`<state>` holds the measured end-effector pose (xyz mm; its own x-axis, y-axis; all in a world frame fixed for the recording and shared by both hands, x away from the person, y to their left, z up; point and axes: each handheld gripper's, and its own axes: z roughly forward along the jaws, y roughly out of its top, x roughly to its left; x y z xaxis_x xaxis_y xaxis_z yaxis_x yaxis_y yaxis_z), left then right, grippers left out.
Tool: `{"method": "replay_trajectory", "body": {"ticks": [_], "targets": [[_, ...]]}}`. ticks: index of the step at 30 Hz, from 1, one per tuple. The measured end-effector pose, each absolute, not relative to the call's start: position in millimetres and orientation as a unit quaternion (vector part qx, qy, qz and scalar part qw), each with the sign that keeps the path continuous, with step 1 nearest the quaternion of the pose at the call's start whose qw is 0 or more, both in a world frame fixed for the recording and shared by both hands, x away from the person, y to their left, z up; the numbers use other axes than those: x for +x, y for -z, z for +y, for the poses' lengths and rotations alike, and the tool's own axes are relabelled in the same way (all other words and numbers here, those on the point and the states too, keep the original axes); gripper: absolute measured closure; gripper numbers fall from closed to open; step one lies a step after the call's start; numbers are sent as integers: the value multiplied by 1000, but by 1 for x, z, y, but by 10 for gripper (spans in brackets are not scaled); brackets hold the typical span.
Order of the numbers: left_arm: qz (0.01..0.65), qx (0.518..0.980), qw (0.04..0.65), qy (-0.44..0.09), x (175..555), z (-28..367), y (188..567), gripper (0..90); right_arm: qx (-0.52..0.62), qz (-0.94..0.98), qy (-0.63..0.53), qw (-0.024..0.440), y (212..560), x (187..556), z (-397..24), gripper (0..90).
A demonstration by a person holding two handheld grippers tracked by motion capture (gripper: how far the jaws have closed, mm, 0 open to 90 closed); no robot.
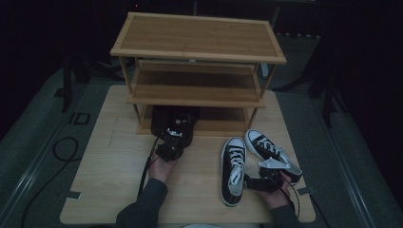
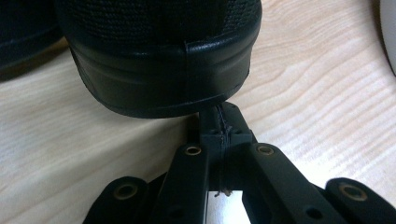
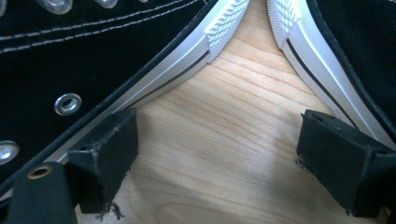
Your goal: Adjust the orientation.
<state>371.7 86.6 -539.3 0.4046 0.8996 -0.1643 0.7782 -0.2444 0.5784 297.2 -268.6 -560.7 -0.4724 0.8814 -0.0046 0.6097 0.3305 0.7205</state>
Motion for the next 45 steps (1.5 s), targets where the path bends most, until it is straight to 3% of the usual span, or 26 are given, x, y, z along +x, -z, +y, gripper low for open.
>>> {"method": "replay_trajectory", "body": {"ticks": [32, 45], "targets": [[582, 748, 304, -99, 415, 92, 540, 880, 471, 791, -335, 203, 561, 297, -269, 127], [534, 775, 316, -121, 405, 76, 528, 888, 471, 791, -335, 203, 561, 297, -269, 127]]}}
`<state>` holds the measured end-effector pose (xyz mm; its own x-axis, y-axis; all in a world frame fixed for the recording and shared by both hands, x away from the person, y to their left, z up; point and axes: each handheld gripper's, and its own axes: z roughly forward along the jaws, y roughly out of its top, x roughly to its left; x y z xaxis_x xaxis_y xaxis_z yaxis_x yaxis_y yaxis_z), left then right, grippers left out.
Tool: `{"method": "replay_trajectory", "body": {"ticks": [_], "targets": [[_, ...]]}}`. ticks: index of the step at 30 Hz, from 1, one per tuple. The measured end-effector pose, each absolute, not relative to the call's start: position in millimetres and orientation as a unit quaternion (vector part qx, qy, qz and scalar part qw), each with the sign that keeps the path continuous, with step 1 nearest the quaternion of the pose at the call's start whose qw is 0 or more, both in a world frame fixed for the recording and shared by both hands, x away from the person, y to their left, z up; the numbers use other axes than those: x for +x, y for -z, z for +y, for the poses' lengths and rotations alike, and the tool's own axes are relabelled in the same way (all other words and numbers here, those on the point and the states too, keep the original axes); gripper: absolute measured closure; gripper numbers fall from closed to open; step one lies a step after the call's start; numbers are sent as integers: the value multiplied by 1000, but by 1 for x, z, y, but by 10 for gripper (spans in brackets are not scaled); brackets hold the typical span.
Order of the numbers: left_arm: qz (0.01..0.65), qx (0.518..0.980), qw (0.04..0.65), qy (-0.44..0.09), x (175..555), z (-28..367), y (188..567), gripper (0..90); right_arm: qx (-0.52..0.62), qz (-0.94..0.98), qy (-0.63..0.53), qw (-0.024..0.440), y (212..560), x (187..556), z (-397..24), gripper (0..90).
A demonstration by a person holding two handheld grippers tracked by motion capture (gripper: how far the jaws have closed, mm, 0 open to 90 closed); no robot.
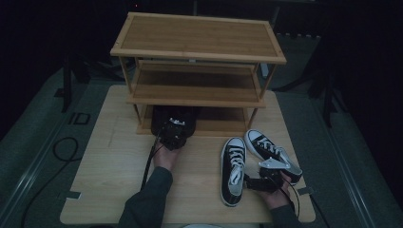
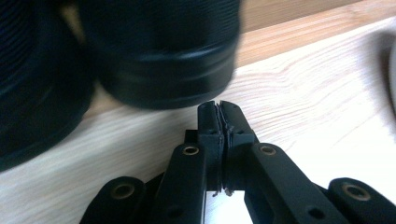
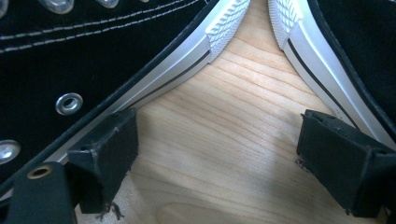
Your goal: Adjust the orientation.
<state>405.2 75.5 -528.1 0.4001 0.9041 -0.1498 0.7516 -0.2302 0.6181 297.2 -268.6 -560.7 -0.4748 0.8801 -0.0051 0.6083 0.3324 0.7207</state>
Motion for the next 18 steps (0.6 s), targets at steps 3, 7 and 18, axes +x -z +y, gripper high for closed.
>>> {"method": "replay_trajectory", "body": {"ticks": [3, 7, 18], "targets": [[532, 774, 317, -130, 409, 69, 525, 896, 471, 791, -335, 203, 561, 297, -269, 127], [533, 772, 319, -135, 414, 66, 523, 900, 471, 791, -335, 203, 561, 297, -269, 127], [537, 769, 315, -145, 420, 63, 524, 900, 470, 791, -335, 203, 561, 297, -269, 127]]}}
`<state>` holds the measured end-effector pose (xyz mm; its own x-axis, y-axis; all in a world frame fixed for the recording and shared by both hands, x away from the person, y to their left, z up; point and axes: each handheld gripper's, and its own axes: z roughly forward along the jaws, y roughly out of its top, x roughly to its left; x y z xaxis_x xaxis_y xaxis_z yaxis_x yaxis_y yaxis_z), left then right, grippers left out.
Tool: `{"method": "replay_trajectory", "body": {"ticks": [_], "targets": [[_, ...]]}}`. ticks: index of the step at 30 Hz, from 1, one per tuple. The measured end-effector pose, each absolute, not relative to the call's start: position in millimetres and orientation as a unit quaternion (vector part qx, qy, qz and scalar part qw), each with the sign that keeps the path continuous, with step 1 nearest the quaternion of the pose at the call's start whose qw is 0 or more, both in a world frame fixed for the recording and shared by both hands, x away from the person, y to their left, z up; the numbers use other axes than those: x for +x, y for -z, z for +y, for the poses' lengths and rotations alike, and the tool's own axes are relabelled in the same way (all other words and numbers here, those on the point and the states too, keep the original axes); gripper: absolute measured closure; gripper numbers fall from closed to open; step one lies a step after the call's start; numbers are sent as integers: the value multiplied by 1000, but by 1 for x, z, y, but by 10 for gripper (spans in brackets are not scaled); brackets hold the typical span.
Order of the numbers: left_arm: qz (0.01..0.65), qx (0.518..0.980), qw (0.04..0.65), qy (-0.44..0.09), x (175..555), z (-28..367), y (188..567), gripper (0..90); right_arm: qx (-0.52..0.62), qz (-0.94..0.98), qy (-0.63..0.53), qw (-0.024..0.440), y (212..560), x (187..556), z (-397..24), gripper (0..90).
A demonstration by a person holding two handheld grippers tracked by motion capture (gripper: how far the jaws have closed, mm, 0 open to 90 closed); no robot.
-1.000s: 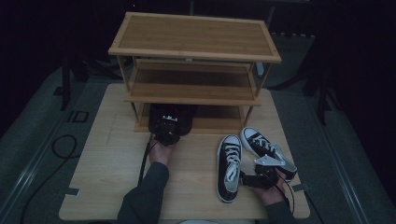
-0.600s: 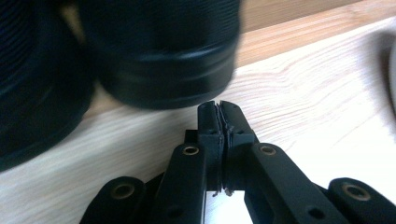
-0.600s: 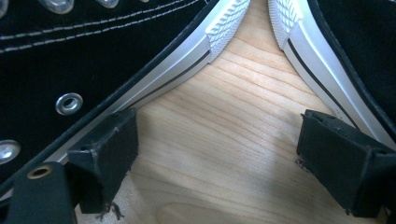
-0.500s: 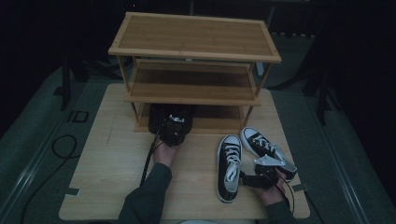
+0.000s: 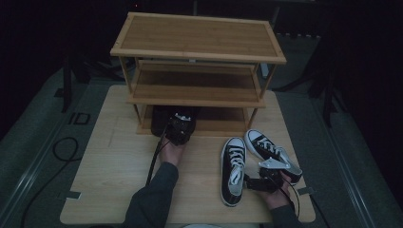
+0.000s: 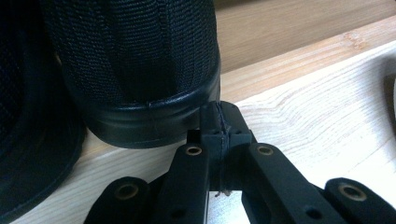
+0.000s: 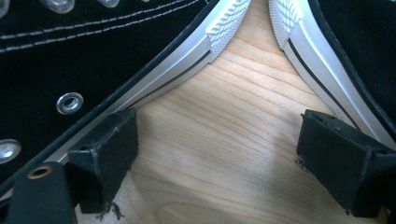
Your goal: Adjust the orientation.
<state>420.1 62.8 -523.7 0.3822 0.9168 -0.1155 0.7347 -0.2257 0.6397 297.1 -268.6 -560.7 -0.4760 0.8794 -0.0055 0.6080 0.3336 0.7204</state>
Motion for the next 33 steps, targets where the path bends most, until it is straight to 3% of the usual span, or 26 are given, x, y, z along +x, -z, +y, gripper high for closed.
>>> {"method": "replay_trajectory", "body": {"ticks": [9, 19, 33], "targets": [[544, 762, 322, -141, 427, 65, 527, 895, 470, 791, -335, 203, 561, 297, -269, 127], [513, 778, 330, -148, 412, 79, 525, 715, 470, 791, -335, 203, 561, 297, -269, 127], [517, 776, 323, -160, 380, 129, 536, 631, 470, 791, -335, 202, 561, 297, -269, 127]]}}
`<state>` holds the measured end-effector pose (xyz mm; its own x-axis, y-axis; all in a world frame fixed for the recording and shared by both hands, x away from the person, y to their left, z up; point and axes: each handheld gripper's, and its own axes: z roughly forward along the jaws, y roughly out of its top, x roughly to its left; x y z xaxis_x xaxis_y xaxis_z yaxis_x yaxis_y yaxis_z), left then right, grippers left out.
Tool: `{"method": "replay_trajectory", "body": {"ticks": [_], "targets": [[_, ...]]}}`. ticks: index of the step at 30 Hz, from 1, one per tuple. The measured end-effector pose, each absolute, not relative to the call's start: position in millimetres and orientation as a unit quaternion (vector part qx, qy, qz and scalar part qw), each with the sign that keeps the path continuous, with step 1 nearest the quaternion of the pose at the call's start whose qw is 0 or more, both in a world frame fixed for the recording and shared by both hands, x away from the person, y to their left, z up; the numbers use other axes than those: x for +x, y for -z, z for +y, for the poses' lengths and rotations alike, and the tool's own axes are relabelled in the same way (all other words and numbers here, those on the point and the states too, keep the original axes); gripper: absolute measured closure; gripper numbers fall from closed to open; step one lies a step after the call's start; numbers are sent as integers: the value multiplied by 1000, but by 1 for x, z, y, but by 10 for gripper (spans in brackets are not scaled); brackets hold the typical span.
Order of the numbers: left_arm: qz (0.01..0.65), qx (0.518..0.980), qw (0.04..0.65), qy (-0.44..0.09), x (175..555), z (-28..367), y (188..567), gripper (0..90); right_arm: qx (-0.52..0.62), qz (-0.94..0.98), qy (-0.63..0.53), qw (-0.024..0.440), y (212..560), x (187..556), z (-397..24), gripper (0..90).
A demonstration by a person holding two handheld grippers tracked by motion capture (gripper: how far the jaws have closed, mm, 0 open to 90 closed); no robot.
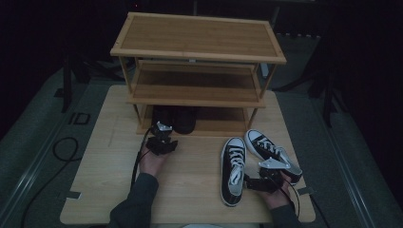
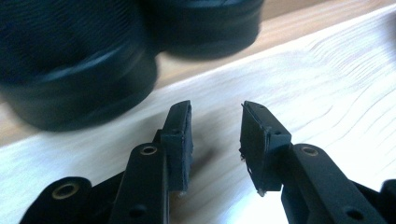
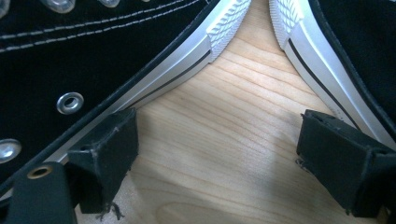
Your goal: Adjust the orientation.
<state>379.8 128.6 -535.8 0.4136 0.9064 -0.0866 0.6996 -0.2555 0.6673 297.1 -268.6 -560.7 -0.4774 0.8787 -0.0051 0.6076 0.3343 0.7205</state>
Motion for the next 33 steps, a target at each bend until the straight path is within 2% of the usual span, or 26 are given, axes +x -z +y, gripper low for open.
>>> {"method": "replay_trajectory", "body": {"ticks": [7, 9, 10, 12, 16, 26, 33], "targets": [[534, 764, 310, -187, 374, 151, 540, 668, 469, 792, -335, 202, 561, 297, -269, 127], [540, 758, 306, -199, 375, 155, 539, 709, 469, 792, -335, 202, 561, 297, -269, 127], [548, 752, 300, -210, 378, 160, 538, 779, 469, 792, -336, 202, 561, 297, -269, 127], [552, 748, 302, -211, 381, 162, 538, 833, 469, 792, -335, 202, 561, 297, -269, 127], [563, 743, 294, -212, 391, 166, 537, 873, 469, 792, -335, 202, 561, 297, -269, 127], [558, 747, 298, -205, 403, 157, 539, 871, 469, 792, -335, 202, 561, 297, -269, 127], [541, 755, 311, -201, 398, 150, 539, 780, 469, 792, -335, 202, 561, 297, -269, 127]]}}
